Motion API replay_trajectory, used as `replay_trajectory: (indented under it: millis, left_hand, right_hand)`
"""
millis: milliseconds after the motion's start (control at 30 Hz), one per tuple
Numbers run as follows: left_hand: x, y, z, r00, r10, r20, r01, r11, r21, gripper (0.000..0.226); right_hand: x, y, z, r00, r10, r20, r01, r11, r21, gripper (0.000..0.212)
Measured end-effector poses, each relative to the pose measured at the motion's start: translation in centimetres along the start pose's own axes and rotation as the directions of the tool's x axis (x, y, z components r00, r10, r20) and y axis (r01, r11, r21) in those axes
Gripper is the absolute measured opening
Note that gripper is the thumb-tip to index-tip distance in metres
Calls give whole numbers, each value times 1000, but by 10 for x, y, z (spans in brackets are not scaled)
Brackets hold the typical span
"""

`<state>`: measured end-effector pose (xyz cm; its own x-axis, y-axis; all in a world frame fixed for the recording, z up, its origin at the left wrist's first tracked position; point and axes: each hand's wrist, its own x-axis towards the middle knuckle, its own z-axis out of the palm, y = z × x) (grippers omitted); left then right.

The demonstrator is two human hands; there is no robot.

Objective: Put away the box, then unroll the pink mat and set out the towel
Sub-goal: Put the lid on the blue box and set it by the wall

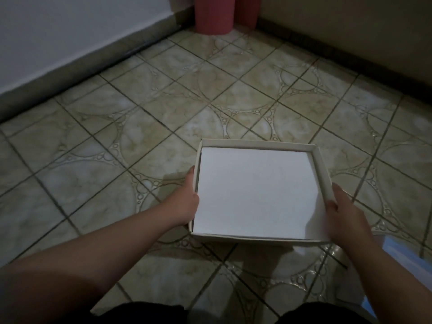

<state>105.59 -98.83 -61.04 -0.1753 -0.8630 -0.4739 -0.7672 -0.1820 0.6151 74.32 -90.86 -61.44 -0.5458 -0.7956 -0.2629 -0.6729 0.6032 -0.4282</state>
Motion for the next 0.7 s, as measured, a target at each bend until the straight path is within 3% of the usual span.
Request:
replay_trajectory:
  millis: [267,467,700]
  left_hand:
    - [-73,-39,-109,964,-92,-248,94,996,-2,65]
    - [-134,-73,-199,900,-182,-396,195,981,-7,62]
    - [-186,-168,-289,804,-277,-525,273,958,-87,62]
  right_hand:
    - [-30,-122,-6,939,-343,-10,344,939,32,47]
    - [-62,-235,-6,839,-544,25,541,838,65,39]
    - [-116,-372,44,691,-721,50,714,692,102,35]
